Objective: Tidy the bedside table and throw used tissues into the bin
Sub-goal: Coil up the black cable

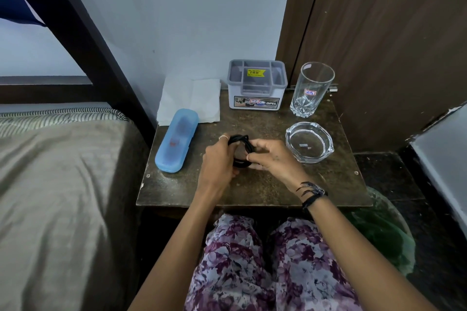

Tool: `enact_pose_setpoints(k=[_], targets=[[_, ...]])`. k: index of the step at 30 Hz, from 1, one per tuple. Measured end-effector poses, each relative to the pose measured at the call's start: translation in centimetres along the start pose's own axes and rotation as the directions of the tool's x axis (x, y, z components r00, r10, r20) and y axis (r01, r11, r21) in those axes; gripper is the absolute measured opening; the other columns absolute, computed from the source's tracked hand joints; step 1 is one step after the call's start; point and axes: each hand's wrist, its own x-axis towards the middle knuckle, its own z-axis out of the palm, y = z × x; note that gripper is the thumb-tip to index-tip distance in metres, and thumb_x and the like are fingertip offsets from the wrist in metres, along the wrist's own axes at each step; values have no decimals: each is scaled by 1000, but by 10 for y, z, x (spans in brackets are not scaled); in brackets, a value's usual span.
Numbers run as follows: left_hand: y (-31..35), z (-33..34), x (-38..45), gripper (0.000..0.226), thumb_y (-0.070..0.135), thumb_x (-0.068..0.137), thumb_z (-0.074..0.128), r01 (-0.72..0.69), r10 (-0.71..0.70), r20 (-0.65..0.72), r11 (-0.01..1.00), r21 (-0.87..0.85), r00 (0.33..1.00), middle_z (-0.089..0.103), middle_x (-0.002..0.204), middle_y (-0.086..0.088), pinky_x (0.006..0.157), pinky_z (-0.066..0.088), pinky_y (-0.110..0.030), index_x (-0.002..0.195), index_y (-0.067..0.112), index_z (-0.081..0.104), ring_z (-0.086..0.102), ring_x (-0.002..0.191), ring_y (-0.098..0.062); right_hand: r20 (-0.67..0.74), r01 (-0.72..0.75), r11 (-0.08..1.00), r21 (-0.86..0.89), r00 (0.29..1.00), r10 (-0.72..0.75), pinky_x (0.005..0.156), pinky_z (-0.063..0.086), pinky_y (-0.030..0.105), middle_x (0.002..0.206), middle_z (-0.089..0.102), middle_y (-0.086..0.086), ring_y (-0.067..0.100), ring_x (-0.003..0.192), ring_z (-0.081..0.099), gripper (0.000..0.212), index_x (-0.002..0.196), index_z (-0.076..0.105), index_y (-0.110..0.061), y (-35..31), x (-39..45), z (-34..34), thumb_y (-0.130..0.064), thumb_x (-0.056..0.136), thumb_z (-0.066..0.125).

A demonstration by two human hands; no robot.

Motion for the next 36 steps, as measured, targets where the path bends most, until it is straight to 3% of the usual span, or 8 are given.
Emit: enact_pose_setpoints(k=[6, 9, 12, 16, 19, 21, 28, 36], targets=[[-15, -13, 15, 38, 34, 99, 35, -81, 116, -56, 897, 435, 992, 66, 89, -15, 59, 43, -38, 91, 6, 59, 61, 80, -34, -98, 35, 967, -251, 993, -62, 68, 58, 25, 94, 68, 10, 19, 84, 67, 27, 111, 65, -14, 6, 20, 16, -11, 86, 57], [-23, -26, 23, 46, 32, 100, 34, -35, 103, -159, 924, 380, 982, 63, 86, -22, 60, 32, -34, 75, -1, 53, 58, 76, -36, -246, -14, 971, -240, 968, -47, 65, 59, 28, 96, 64, 6, 18, 72, 67, 16, 100, 59, -12, 16, 33, 19, -10, 84, 61], [-30, -33, 32, 32, 24, 98, 42, -24, 95, -178, 929, 369, 979, 62, 108, -18, 73, 37, -36, 105, -1, 60, 60, 96, -35, -340, -29, 990, -138, 940, -20, 56, 56, 18, 95, 60, 7, 15, 70, 65, 13, 89, 53, -10, 20, 43, 21, -7, 83, 64], [-34, -24, 30, 33, 24, 95, 50, -79, 104, -113, 975, 207, 988, 59, 121, -12, 90, 46, -35, 121, 6, 56, 60, 107, -26, -392, -12, 984, -178, 918, -60, 75, 57, 39, 85, 63, 0, 24, 86, 67, 7, 84, 62, -14, 22, 53, 42, -18, 81, 68], [-40, -15, 23, 38, 25, 95, 48, -115, 130, -71, 976, 186, 989, 52, 132, -6, 97, 40, -27, 131, 12, 49, 52, 120, -19, -385, 43, 961, -273, 910, -150, 80, 49, 26, 98, 66, 2, 11, 88, 60, 18, 94, 69, -17, 19, 53, 50, -30, 84, 64], [-45, -13, 21, 45, 26, 97, 45, -108, 129, -67, 960, 259, 989, 43, 144, -7, 106, 33, -28, 139, 10, 40, 39, 134, -19, -346, 94, 939, -331, 913, -214, 78, 44, 18, 102, 68, 0, 6, 87, 58, 25, 107, 67, -16, 14, 48, 50, -29, 87, 61], [-47, -12, 26, 45, 8, 99, 34, -183, 247, -29, 789, 587, 969, 26, 152, -20, 118, 11, -36, 143, -1, 27, 20, 144, -29, -175, 144, 951, -275, 965, -196, 99, 42, 34, 110, 70, -4, 13, 110, 58, 36, 120, 57, -25, 23, 45, 49, -32, 86, 63], [-36, -16, 33, 45, 8, 97, 33, -240, 267, 31, 799, 551, 963, 32, 152, -11, 119, 6, -34, 141, 7, 35, 23, 144, -21, -231, 108, 991, -85, 965, -125, 70, 37, -5, 113, 66, 3, 3, 94, 57, 33, 122, 56, -13, 16, 60, 45, -18, 89, 59]])
